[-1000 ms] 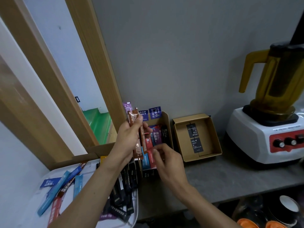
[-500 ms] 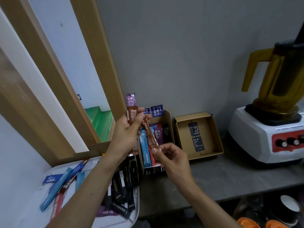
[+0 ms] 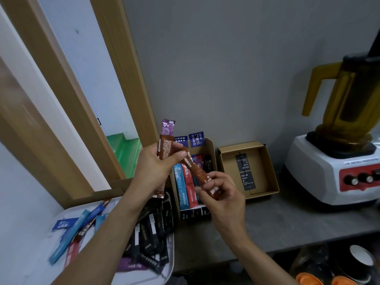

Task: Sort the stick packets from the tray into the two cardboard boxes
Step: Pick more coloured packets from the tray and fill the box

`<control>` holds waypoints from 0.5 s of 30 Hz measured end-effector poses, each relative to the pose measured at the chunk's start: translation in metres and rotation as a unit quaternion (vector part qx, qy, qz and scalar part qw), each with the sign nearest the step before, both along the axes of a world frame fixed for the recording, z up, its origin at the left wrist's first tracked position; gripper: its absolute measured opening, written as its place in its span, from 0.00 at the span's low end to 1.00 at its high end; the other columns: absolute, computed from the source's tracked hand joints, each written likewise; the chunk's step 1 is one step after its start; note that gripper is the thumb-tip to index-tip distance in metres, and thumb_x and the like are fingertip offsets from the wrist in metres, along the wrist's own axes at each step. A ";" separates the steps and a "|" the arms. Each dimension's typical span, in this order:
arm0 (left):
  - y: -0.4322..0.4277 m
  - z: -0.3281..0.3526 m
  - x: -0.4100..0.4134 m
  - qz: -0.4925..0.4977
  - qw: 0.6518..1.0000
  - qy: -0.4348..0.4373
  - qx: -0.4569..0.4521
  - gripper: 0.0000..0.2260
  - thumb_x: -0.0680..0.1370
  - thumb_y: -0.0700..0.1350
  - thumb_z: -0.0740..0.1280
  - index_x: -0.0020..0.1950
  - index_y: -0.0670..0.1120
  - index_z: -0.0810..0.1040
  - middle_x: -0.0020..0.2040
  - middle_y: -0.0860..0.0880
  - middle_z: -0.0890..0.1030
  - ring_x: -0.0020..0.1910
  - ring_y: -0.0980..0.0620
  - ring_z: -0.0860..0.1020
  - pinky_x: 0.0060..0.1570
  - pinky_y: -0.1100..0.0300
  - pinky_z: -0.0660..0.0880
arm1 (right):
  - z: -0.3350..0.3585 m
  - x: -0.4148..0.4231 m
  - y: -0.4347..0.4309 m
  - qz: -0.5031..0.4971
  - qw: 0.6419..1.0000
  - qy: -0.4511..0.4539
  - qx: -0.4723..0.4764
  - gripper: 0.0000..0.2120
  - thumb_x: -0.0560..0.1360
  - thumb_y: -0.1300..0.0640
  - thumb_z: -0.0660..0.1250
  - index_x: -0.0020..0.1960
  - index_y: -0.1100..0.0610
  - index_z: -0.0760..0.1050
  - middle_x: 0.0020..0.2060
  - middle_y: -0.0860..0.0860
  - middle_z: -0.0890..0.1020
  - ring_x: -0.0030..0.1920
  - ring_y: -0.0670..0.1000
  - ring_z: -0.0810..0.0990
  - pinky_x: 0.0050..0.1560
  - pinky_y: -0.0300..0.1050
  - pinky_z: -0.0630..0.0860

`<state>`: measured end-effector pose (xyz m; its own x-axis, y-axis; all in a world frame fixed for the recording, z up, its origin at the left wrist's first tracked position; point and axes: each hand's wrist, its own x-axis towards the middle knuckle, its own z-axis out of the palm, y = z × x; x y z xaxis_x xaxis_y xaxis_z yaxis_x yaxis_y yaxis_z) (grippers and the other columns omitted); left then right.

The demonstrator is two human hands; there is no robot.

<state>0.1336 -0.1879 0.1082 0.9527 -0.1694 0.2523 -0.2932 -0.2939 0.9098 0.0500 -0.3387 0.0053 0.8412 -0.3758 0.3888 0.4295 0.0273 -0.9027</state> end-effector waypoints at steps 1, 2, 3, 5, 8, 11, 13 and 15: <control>0.000 0.000 0.000 0.001 1.000 -0.002 -0.007 0.07 0.75 0.49 0.76 0.53 0.53 0.84 0.48 0.57 0.86 0.50 0.57 0.86 0.52 0.46 0.84 | 0.001 -0.001 0.000 0.008 1.000 0.004 -0.005 0.11 0.67 0.45 0.79 0.45 0.46 0.82 0.58 0.43 0.79 0.64 0.50 0.80 0.52 0.52 0.85; 0.001 0.001 0.001 0.003 1.000 -0.006 -0.012 0.07 0.76 0.48 0.76 0.53 0.52 0.84 0.48 0.57 0.86 0.50 0.56 0.86 0.53 0.45 0.84 | 0.000 -0.002 0.001 0.017 1.000 0.013 0.007 0.15 0.66 0.41 0.80 0.46 0.48 0.81 0.59 0.45 0.80 0.64 0.51 0.81 0.51 0.54 0.85; 0.001 0.002 0.001 0.002 1.000 -0.008 -0.016 0.07 0.76 0.47 0.76 0.53 0.52 0.84 0.49 0.56 0.86 0.51 0.56 0.86 0.53 0.45 0.84 | -0.002 -0.001 0.001 0.030 0.999 0.020 0.038 0.18 0.66 0.40 0.80 0.47 0.50 0.80 0.58 0.48 0.81 0.63 0.53 0.82 0.52 0.56 0.85; 0.001 0.003 0.001 -0.008 1.000 -0.007 -0.024 0.07 0.76 0.47 0.75 0.54 0.51 0.84 0.49 0.56 0.87 0.51 0.55 0.86 0.53 0.45 0.84 | -0.003 -0.001 0.002 0.052 0.992 0.026 0.113 0.17 0.70 0.48 0.80 0.50 0.53 0.76 0.55 0.55 0.84 0.59 0.57 0.84 0.55 0.61 0.83; 0.000 0.005 0.001 -0.012 0.999 -0.012 -0.027 0.07 0.76 0.45 0.76 0.53 0.52 0.84 0.48 0.57 0.86 0.51 0.56 0.86 0.52 0.48 0.84 | -0.002 0.002 0.002 0.064 0.984 0.056 0.159 0.19 0.69 0.59 0.78 0.56 0.59 0.75 0.49 0.56 0.86 0.52 0.56 0.86 0.53 0.53 0.84; -0.004 0.007 0.000 0.009 0.998 -0.055 -0.037 0.07 0.76 0.43 0.76 0.51 0.53 0.82 0.46 0.56 0.86 0.49 0.60 0.85 0.47 0.59 0.82 | 0.006 0.003 0.002 0.094 0.982 0.082 0.140 0.20 0.69 0.60 0.77 0.59 0.60 0.78 0.48 0.55 0.87 0.51 0.55 0.87 0.47 0.47 0.85; -0.008 0.009 -0.001 0.030 0.995 -0.082 -0.048 0.08 0.77 0.43 0.75 0.51 0.54 0.81 0.45 0.56 0.85 0.47 0.63 0.84 0.43 0.69 0.80 | 0.012 0.004 -0.001 0.105 0.983 0.089 0.122 0.20 0.70 0.59 0.77 0.60 0.60 0.79 0.50 0.56 0.87 0.53 0.55 0.87 0.49 0.49 0.85; -0.010 0.010 -0.002 0.051 0.992 -0.106 -0.040 0.07 0.77 0.44 0.75 0.51 0.55 0.81 0.46 0.58 0.84 0.46 0.68 0.83 0.39 0.75 0.76 | 0.017 0.005 -0.005 0.114 0.982 0.091 0.120 0.19 0.70 0.59 0.77 0.60 0.59 0.79 0.52 0.57 0.86 0.54 0.57 0.87 0.50 0.51 0.85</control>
